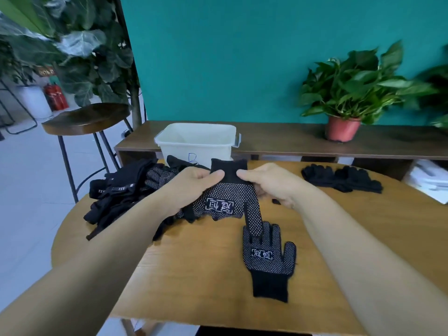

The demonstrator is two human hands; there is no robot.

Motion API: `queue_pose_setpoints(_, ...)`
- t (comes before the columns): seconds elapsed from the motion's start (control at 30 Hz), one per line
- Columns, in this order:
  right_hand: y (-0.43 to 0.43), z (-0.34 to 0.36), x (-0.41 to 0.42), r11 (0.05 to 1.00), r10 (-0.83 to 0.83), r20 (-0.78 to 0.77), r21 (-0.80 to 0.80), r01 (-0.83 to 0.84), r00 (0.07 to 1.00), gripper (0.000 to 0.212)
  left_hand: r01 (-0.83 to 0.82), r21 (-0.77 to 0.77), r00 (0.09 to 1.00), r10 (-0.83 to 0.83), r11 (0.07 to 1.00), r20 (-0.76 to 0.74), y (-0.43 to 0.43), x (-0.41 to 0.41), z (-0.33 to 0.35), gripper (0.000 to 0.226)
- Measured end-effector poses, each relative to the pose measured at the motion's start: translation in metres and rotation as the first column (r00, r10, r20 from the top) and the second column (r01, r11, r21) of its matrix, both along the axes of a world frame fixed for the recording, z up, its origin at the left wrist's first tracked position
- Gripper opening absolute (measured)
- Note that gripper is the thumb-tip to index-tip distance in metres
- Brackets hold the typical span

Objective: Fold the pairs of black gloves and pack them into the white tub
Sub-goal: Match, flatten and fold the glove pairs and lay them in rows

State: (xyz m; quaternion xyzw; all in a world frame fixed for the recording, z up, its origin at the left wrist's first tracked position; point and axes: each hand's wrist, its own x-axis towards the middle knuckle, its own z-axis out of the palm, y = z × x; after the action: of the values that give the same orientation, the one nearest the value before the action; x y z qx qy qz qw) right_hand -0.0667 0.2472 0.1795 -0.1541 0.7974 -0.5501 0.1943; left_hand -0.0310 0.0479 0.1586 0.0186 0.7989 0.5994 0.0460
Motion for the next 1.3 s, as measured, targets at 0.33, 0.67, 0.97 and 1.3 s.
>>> queue_pose_setpoints(0.33, 0.028, -0.006, 0.001, 0.996, -0.011, 0.016, -0.088, 0.013, 1.0, 0.019, 0.045, -0.005, 0.997, -0.045, 0.999, 0.058, 0.024, -0.009, -0.003, 0.027)
queue_pose_setpoints(0.67, 0.06, -0.033, -0.037, 0.987, -0.152, 0.084, -0.042, 0.155, 0.985, 0.025, 0.173, -0.001, 0.977, -0.172, 0.985, 0.125, 0.051, -0.062, -0.031, 0.025)
queue_pose_setpoints(0.97, 0.076, -0.05, -0.103, 0.96, -0.28, 0.108, 0.01, 0.281, 0.954, 0.021, 0.193, -0.088, 0.977, -0.183, 0.977, 0.111, 0.075, -0.143, -0.044, 0.03)
queue_pose_setpoints(1.3, 0.077, -0.093, -0.1, 0.959, -0.274, 0.105, 0.109, 0.262, 0.956, 0.026, 0.211, -0.142, 0.975, -0.199, 0.967, 0.096, 0.073, -0.135, -0.087, 0.033)
